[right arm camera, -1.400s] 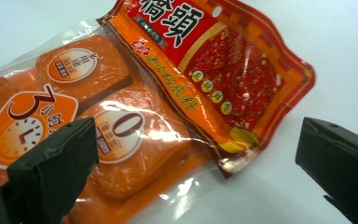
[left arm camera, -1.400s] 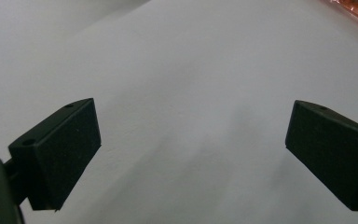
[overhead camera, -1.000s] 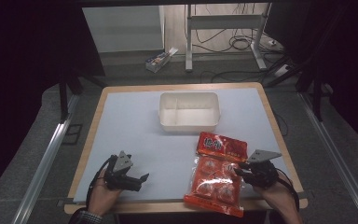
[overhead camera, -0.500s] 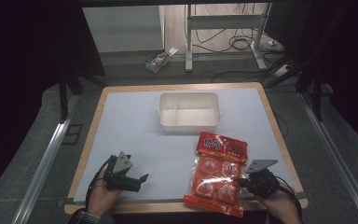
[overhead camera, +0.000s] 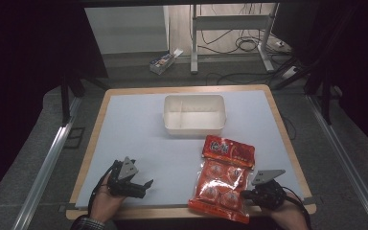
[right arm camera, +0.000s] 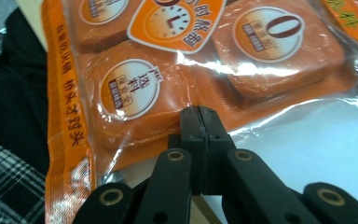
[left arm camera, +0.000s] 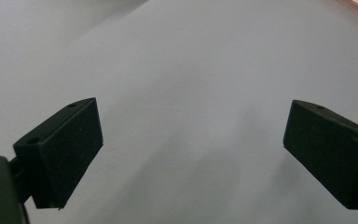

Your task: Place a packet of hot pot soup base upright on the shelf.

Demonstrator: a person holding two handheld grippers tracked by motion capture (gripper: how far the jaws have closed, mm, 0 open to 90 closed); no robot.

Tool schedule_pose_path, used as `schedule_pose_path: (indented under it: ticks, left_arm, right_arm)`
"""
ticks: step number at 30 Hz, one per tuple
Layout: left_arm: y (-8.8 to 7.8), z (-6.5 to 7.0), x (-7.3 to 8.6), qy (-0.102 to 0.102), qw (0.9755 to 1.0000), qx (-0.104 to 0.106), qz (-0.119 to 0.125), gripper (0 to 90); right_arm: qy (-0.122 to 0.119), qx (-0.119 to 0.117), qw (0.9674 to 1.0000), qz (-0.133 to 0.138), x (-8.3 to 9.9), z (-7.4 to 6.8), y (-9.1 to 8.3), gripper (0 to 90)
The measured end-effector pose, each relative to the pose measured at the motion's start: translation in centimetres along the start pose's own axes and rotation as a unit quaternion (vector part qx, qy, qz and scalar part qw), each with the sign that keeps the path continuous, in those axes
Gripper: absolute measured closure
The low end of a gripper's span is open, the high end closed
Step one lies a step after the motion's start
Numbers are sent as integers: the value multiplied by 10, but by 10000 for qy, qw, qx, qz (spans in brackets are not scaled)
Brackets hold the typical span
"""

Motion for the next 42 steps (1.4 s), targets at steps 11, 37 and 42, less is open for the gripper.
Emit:
schedule_pose_path:
  ticks: [11,37,42]
  left_arm:
    - [2,1,0,60,10000,-52,-26,49]
    - [6,4,-2,184,9998,-44,-58,50]
    - [5,5,-2,174,9998,-55,-55,50]
  right_arm:
    - [-127,-300,9995,-21,-5,-8,7,894]
    - [-510,-584,9970,32,-40,-33,39,892]
    - [-679,-528,9963,-12,-47,-38,44,892]
Point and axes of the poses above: each handheld gripper's, and its own axes: y roughly forward along the jaws, x roughly out of its underside, z roughly to its right, the point moved 6 cm from there along y, roughly forward along the jaws, and after that the axes turned 10 degrees about -x, right-handed, at the moved point
